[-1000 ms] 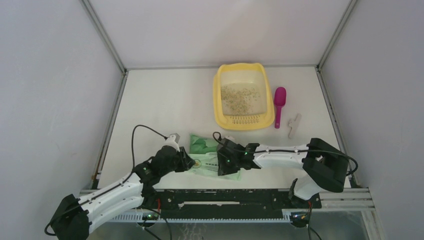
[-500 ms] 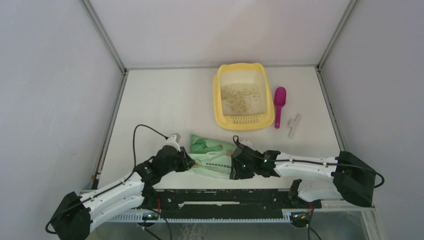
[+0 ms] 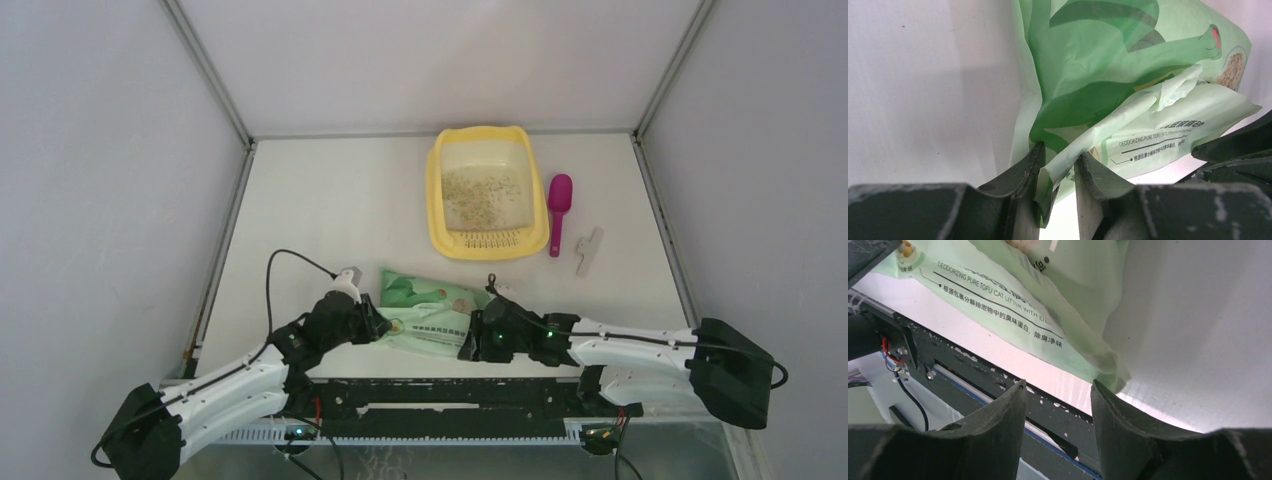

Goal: Fill the litter box with clean litter
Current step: Close the cat litter bag at the center of the board.

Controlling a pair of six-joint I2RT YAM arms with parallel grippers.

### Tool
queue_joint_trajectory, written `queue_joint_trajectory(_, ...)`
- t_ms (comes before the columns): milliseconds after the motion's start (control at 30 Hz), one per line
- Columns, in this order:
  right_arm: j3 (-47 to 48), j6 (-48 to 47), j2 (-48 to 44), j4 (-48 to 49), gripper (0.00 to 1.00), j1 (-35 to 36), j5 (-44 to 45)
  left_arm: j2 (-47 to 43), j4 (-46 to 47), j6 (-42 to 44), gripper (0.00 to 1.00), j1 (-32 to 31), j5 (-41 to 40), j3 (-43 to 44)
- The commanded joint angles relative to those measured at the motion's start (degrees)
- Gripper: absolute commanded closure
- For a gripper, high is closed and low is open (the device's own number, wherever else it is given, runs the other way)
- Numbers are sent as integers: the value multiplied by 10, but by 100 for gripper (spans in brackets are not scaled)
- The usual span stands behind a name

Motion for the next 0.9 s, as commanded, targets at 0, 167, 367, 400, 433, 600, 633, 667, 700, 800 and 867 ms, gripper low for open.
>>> queue_joint_trajectory(0,-32,41,-58,-19,42,-1,36,2,-9,9,68,1,1,-21)
queue_joint_trajectory(167,-78,61,-126,-16,39,-16,36,3,-6,9,68,1,3,-22)
queue_joint_trajectory(367,-94,53,-99,25,38,-33,15,3,-6,9,68,1,5,-22)
queue_joint_trajectory(400,-95,52,-87,36,38,-35,13,2,-6,9,68,1,5,-22)
queue_joint_trajectory(433,-96,52,-70,48,38,-36,12,2,-6,9,68,1,6,-22)
queue_joint_trajectory(600,-110,68,-26,135,37,-35,9,2,-4,7,68,1,6,-23)
queue_joint_trajectory(633,-114,75,-20,161,37,-32,9,2,-4,7,68,1,7,-23)
queue_joint_trajectory(667,-119,83,-17,176,37,-29,10,2,-2,6,68,1,7,-24)
queue_joint_trajectory(700,-124,91,-16,188,37,-26,12,2,-2,6,68,1,8,-23)
queue_joint_trajectory(800,-141,123,-32,205,37,-11,32,2,-1,6,68,1,10,-25)
queue_joint_trajectory(867,-158,145,-55,210,37,2,50,1,1,6,68,1,12,-27)
